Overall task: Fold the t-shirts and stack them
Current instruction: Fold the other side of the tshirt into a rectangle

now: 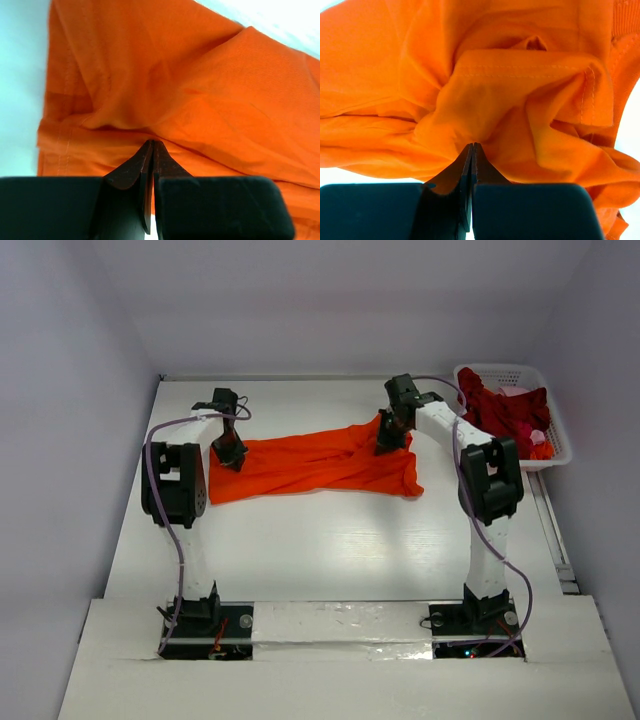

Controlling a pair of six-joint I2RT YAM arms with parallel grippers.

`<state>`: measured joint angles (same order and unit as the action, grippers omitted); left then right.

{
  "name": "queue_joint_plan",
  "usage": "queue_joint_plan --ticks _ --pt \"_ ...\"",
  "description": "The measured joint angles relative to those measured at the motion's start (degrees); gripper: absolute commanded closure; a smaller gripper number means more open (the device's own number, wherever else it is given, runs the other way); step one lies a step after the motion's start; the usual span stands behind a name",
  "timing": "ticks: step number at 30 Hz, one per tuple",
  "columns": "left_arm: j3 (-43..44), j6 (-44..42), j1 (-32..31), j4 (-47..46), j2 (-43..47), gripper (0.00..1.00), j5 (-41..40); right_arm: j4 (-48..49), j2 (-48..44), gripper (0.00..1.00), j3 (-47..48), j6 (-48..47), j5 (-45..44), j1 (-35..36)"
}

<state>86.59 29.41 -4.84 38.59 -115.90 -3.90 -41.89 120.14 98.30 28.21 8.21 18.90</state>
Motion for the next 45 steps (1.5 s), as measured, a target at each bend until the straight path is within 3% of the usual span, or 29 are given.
queue_joint_plan --ticks 30,37,45 --pt "-3.89 0.00 0.02 -2.34 0.92 1.00 4.24 -2.84 3.78 1.00 9.38 7.56 2.05 0.00" --pt "-4.50 0.02 0.02 -2.34 1.33 1.00 3.80 -6.01 8.50 1.00 15.56 7.56 -1.75 -0.02" --pt "-4.50 0.00 0.02 -2.34 1.33 1.00 3.78 -9.66 8.52 1.00 13.42 8.15 -9.22 -0.07"
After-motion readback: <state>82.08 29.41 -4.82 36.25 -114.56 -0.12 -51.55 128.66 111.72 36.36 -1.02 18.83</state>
